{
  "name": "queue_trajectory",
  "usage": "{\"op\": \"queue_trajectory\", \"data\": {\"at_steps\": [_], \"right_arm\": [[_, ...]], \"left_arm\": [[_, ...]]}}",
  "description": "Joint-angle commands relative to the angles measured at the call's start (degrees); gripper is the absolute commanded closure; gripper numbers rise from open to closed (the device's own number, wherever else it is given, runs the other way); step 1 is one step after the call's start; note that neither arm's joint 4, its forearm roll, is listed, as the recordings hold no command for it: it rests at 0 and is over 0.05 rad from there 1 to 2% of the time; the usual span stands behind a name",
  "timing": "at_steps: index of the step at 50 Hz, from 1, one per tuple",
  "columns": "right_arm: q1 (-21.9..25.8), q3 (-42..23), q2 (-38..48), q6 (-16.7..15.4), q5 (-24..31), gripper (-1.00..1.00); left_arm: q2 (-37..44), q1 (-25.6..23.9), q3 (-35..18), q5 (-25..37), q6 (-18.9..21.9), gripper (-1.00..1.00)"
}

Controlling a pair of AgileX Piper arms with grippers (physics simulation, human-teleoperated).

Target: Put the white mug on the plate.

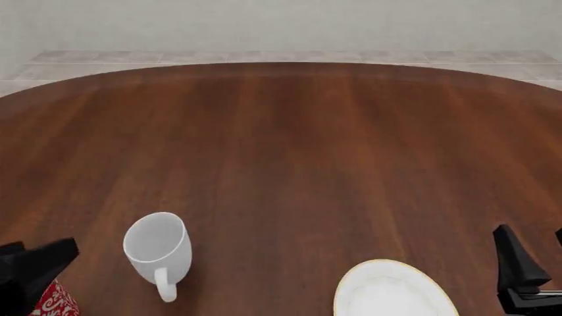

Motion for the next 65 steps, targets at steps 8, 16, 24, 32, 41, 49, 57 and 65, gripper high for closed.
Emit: {"op": "queue_trajectory", "data": {"at_steps": [8, 16, 24, 32, 41, 49, 57, 65], "right_arm": [[0.0, -0.2, 0.2, 0.0, 0.0, -1.00], [0.0, -0.3, 0.1, 0.0, 0.1, -1.00], [0.0, -0.3, 0.0, 0.0, 0.3, -1.00], [0.0, -0.3, 0.0, 0.0, 0.3, -1.00], [0.1, -0.3, 0.0, 0.0, 0.3, -1.00], [0.1, -0.3, 0.0, 0.0, 0.3, -1.00], [0.0, -0.3, 0.0, 0.0, 0.3, -1.00], [0.0, -0.3, 0.0, 0.0, 0.3, -1.00]], "left_arm": [[3.3, -7.4, 0.1, 3.0, -6.7, -1.00], [4.4, -8.6, 1.8, 2.2, -9.1, -1.00], [5.6, -9.4, 4.9, -0.5, -10.8, -1.00], [6.8, -10.4, 5.8, -1.9, -11.9, -1.00], [8.2, -13.2, 7.3, -4.1, -13.4, -1.00], [9.6, -13.6, 8.4, -6.2, -13.7, -1.00], [10.7, -13.8, 9.1, -8.1, -14.4, -1.00], [11.9, -13.1, 10.8, -10.7, -14.7, -1.00]]}}
